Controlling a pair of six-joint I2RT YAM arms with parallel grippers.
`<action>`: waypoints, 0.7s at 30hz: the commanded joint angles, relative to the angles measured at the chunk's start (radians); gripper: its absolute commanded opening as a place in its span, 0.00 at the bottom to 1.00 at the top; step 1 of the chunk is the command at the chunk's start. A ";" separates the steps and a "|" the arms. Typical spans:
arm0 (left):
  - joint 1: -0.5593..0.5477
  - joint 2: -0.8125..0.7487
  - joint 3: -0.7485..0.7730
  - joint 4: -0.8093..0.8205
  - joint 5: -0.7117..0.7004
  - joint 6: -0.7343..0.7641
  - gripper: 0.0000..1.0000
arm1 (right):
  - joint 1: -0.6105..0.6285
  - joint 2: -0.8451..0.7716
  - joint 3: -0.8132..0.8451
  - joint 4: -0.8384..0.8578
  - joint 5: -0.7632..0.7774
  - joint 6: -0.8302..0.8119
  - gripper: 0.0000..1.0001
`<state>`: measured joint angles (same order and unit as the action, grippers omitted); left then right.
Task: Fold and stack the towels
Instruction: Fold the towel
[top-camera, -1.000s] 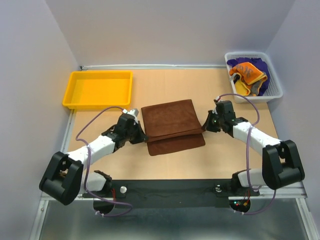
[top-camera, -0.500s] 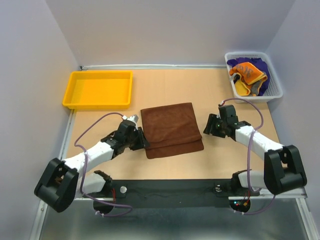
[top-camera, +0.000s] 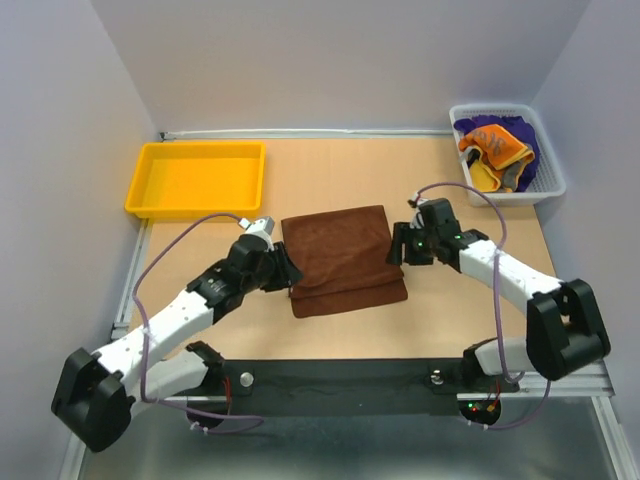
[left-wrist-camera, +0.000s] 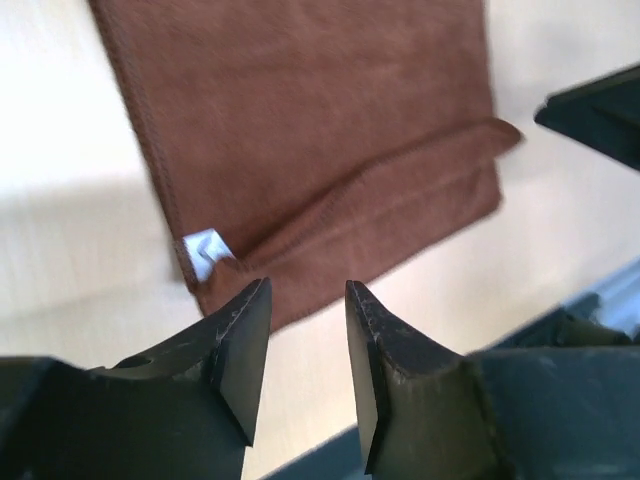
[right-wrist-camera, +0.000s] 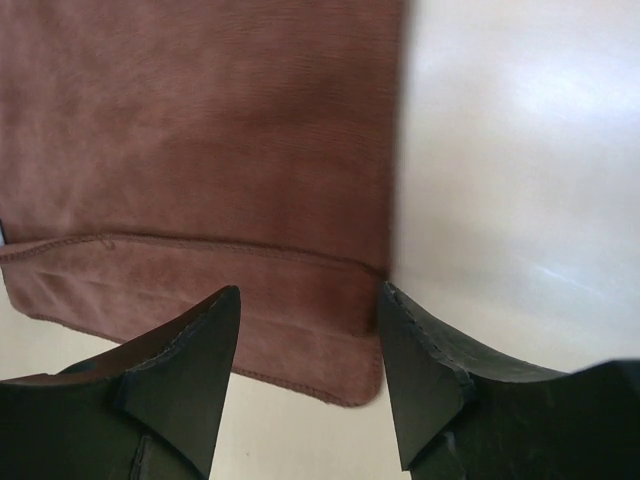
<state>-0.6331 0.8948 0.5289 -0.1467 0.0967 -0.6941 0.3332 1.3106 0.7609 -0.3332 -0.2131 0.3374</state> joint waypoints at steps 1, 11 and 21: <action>0.012 0.151 0.092 0.065 -0.118 0.036 0.46 | 0.136 0.091 0.130 -0.001 0.066 -0.048 0.62; 0.070 0.595 0.407 0.087 -0.143 0.205 0.24 | 0.378 0.357 0.337 0.011 0.265 0.049 0.52; 0.075 0.701 0.370 0.136 -0.111 0.177 0.25 | 0.484 0.501 0.399 0.011 0.351 0.086 0.45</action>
<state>-0.5610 1.5940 0.9146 -0.0479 -0.0185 -0.5217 0.7887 1.7882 1.1248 -0.3298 0.0742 0.4000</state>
